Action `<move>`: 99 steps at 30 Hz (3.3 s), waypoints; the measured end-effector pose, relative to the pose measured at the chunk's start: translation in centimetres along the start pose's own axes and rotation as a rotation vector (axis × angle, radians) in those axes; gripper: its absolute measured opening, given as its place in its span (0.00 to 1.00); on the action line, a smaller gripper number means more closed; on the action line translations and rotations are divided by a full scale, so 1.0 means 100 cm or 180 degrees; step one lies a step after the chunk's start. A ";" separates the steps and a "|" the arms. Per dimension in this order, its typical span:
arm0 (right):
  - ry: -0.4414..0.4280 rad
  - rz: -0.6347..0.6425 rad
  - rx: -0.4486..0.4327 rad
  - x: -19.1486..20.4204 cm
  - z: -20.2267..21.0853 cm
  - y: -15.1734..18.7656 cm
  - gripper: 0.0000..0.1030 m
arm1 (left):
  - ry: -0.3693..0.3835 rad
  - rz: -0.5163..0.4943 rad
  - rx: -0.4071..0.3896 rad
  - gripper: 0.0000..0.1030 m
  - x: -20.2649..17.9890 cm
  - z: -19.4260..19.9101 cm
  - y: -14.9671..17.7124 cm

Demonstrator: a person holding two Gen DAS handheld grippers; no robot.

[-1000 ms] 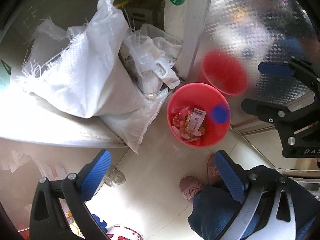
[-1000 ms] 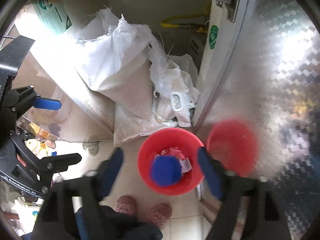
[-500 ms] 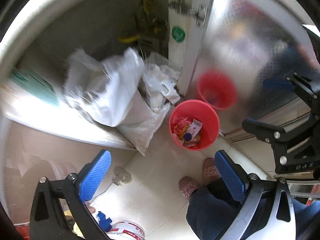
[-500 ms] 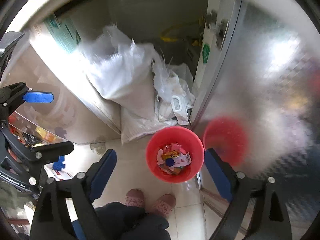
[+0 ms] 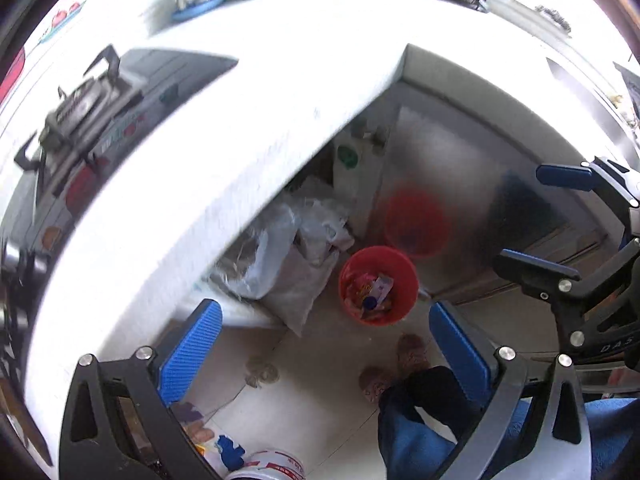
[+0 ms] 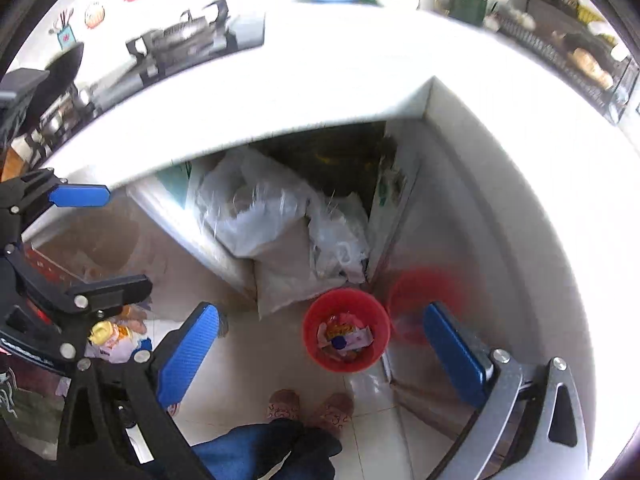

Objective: Collect trash
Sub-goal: 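Raise both tools back up to the counter toward the white scoop, then grasp the white plastic scoop with the right tool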

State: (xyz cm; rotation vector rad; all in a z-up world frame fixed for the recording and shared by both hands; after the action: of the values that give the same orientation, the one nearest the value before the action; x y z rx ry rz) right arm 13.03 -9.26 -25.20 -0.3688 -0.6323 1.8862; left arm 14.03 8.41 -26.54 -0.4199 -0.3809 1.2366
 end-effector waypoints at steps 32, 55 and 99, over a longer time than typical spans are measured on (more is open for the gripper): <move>0.0446 -0.0398 -0.0298 -0.186 0.010 -0.149 0.99 | 0.0128 -0.0140 -0.0282 1.00 -0.048 -0.053 -0.276; 0.0578 -0.0874 0.0088 -0.273 -0.054 -0.180 0.95 | 0.0298 -0.0304 0.0097 1.00 -0.079 -0.158 -0.371; -0.0072 -0.0246 -0.0240 -0.189 -0.008 -0.164 0.26 | -0.0075 0.0115 -0.0056 1.00 -0.054 -0.065 -0.275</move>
State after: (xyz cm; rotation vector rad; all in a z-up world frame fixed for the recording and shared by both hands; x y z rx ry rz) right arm 33.22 -21.63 -16.97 -0.3670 -0.7243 1.7986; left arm 38.31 -4.84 -18.57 -0.4292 -0.4061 1.2752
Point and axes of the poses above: each gripper's, at about its wrist camera, not at the fingertips, and z roughly against the way its jaws point, x to its left, y to its underside, the point moved 2 cm from there along -z, roughly the way its jaws point, and after that the axes turned 6 degrees about -x, right-handed, at the moved point
